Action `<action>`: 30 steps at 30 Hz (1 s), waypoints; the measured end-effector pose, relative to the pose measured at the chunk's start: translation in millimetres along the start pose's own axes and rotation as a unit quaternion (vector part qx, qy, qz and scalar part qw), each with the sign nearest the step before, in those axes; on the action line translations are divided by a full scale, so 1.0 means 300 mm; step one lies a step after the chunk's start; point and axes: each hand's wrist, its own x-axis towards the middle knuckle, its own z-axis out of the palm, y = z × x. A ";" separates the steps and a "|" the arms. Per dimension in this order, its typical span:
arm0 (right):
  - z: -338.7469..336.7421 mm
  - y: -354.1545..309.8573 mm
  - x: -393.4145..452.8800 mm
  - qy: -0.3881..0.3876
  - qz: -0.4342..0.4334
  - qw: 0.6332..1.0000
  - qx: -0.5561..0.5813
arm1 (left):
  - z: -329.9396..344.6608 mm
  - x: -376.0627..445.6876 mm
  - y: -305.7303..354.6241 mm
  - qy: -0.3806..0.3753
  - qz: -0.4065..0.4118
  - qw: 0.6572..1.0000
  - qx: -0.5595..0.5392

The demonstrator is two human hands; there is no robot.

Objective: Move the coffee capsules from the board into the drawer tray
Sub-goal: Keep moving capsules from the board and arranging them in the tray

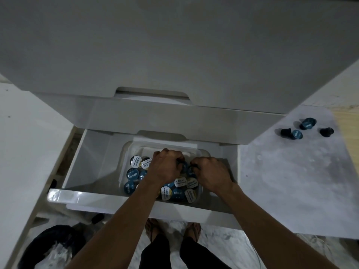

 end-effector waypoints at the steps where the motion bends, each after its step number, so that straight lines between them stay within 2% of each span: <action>1: 0.001 -0.001 -0.002 -0.001 0.001 1.000 0.002 | 0.000 0.000 0.000 -0.002 0.000 1.000 0.002; 17: -0.029 -0.003 -0.022 0.015 -0.010 0.999 0.042 | -0.036 -0.029 0.029 0.020 -0.024 0.999 0.019; 23: -0.064 -0.011 -0.068 0.091 0.016 0.982 0.167 | -0.070 -0.090 0.039 0.066 -0.028 0.996 -0.050; 27: -0.111 -0.035 -0.131 0.142 0.031 0.955 0.257 | -0.113 -0.147 0.076 0.137 -0.018 0.983 -0.117; 30: -0.148 -0.051 -0.206 0.182 0.047 0.937 0.296 | -0.153 -0.195 0.125 0.164 -0.016 0.971 -0.174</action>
